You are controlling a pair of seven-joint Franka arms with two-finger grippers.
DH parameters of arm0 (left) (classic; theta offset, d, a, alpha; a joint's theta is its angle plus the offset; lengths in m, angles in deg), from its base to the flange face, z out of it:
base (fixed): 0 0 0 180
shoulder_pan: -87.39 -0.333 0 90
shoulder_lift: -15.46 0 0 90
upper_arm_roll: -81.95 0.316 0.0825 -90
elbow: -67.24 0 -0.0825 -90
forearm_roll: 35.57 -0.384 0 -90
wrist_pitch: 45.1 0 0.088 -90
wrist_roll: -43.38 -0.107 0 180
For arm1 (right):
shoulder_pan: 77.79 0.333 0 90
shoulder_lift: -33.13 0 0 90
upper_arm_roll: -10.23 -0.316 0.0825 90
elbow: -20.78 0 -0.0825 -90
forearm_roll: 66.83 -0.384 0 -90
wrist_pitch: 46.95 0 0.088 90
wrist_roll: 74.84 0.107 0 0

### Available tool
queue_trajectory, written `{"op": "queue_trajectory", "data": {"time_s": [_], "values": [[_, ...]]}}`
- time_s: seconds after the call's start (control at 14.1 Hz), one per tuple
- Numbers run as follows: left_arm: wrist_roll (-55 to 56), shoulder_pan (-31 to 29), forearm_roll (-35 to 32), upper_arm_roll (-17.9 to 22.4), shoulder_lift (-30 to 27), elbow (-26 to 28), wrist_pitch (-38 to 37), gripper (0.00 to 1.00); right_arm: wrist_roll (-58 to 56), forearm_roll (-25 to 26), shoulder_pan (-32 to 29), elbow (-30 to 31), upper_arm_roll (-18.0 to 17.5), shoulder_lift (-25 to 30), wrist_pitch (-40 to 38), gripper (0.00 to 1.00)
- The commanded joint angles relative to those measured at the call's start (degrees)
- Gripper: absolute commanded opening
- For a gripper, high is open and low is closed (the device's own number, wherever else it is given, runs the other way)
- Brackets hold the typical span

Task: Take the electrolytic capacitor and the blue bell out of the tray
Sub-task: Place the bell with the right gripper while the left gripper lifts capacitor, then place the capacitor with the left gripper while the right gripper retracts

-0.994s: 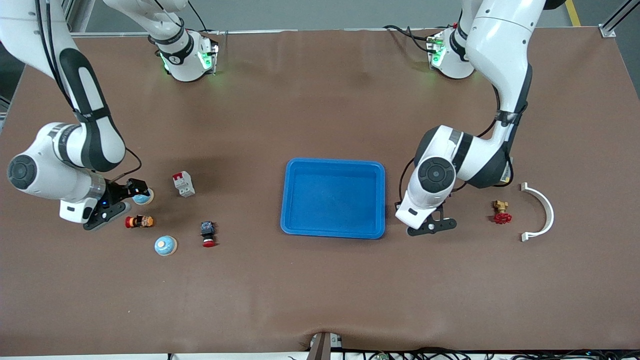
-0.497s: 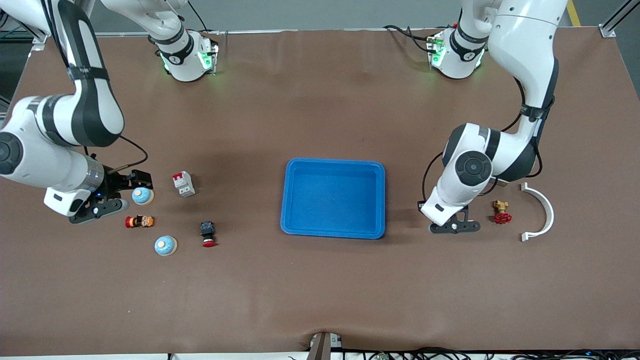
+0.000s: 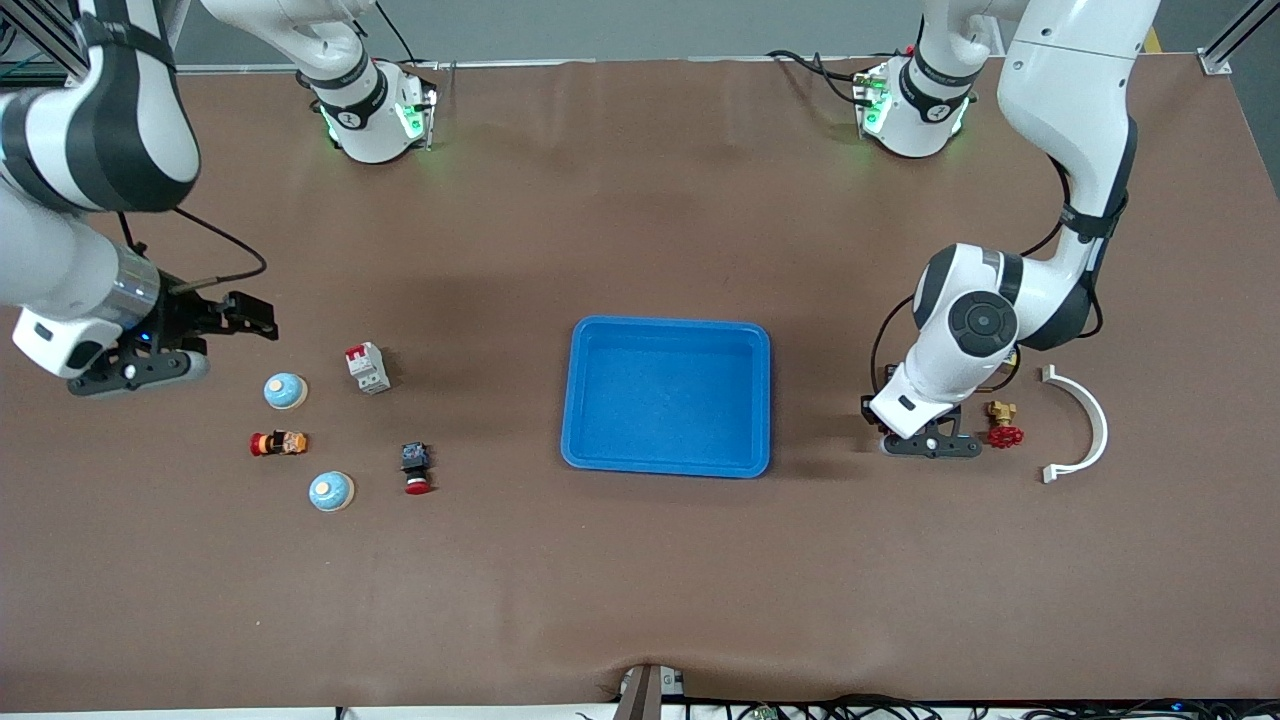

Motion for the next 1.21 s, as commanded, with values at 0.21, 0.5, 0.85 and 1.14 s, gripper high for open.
{"op": "queue_trajectory", "data": {"time_s": [0.21,0.5,0.85,1.14], "values": [[-4.8,-1.7,-0.9,-0.2,-0.4,3.4,5.3,0.0,2.3,2.3,-1.0,-5.2,0.9,3.9,-8.3,1.0],[-6.2,-2.1,-0.9,-0.1,1.0,3.2,8.5,0.0,1.9,4.5,-2.2,-8.8,1.3,4.3,-11.8,1.0],[-6.2,-2.1,-0.9,-0.1,2.7,2.5,10.2,0.0,1.1,4.5,-4.7,-8.9,1.7,4.3,-11.7,1.0],[-6.2,-2.1,-0.9,0.0,3.4,2.5,11.5,0.0,1.7,4.5,-4.5,-9.2,1.6,4.1,-11.7,1.0]]}}
